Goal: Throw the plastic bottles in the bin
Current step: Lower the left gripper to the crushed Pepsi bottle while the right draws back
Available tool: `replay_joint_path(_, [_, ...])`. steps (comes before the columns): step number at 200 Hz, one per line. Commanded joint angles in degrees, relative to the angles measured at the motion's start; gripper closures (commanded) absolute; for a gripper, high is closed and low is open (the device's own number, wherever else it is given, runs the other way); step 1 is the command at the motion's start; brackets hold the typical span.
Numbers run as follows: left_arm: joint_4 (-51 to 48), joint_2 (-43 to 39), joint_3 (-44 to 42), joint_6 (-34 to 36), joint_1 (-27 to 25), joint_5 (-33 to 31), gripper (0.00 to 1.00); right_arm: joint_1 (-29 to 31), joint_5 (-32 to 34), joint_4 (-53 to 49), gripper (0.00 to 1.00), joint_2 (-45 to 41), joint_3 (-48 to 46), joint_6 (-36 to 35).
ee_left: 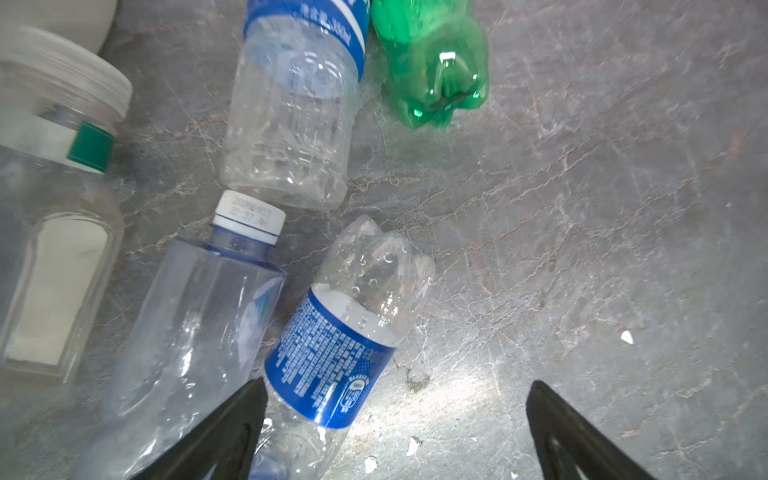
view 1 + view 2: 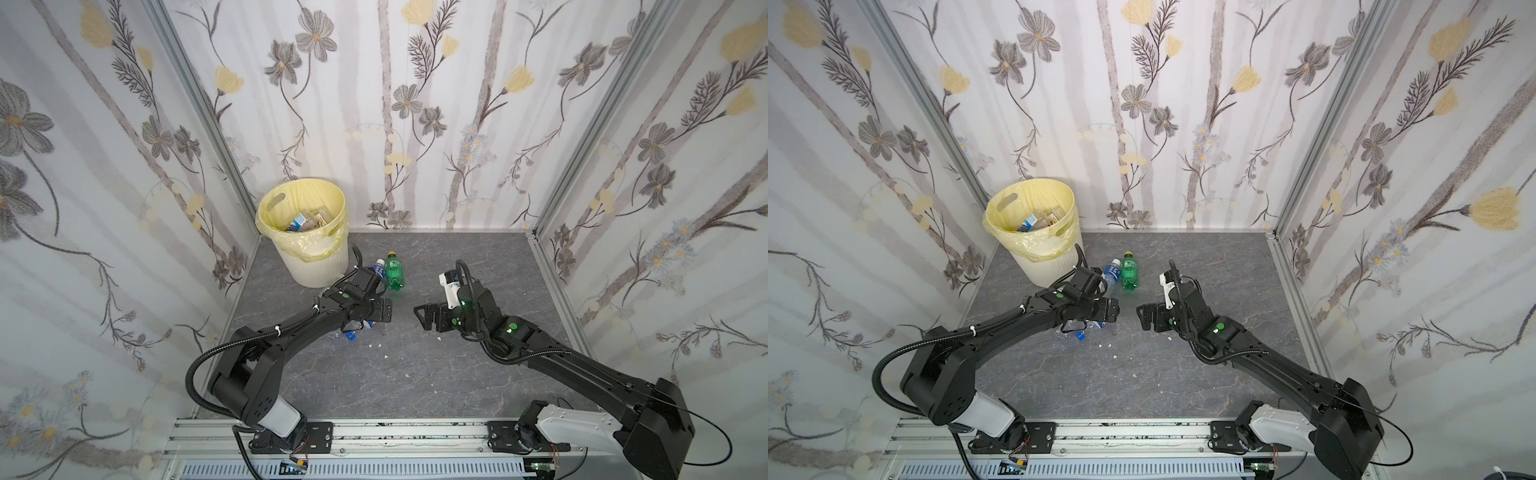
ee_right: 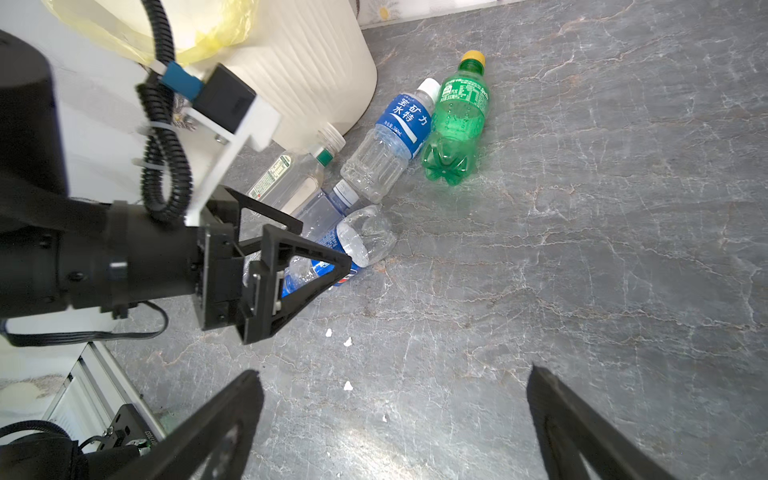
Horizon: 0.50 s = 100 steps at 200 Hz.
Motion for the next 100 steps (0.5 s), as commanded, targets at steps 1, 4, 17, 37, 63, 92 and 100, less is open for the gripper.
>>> replay_joint_path(1, [-0.4, 2.2, 0.9, 1.0, -0.3, -2.8, 0.02, -0.4, -0.4, 3.2, 0.0, -1.4, -1.0, 1.4])
replay_joint_path(4, [-0.4, 2.6, 1.1, 1.2, -0.4, -3.0, 0.02, -0.4, -0.5, 3.2, 0.0, -1.7, -1.1, 1.4])
replay_joint_path(17, [-0.4, 3.7, 1.6, 1.5, -0.7, -3.9, 0.03, -0.7, -0.4, 3.3, 0.0, -2.4, -1.7, 1.6])
replay_joint_path(37, [-0.5, 4.9, 2.6, 1.9, -0.6, -4.9, 0.03, -1.4, -0.7, 3.2, 0.0, -3.2, -2.6, 2.1])
replay_joint_path(63, [-0.5, 6.6, 3.8, 2.1, -0.7, -4.9, 0.06, -1.6, -1.3, 3.9, 0.0, -3.6, -3.6, 2.4])
replay_joint_path(92, [-0.5, 8.6, 4.4, 2.4, -0.8, -4.6, 0.1, -1.7, -1.4, 4.4, 0.0, -3.6, -3.6, 2.7])
replay_joint_path(100, [-0.6, 9.0, 4.4, 2.6, -0.9, -4.8, 0.12, -1.8, -1.5, 4.5, 0.0, -3.6, -3.6, 2.6])
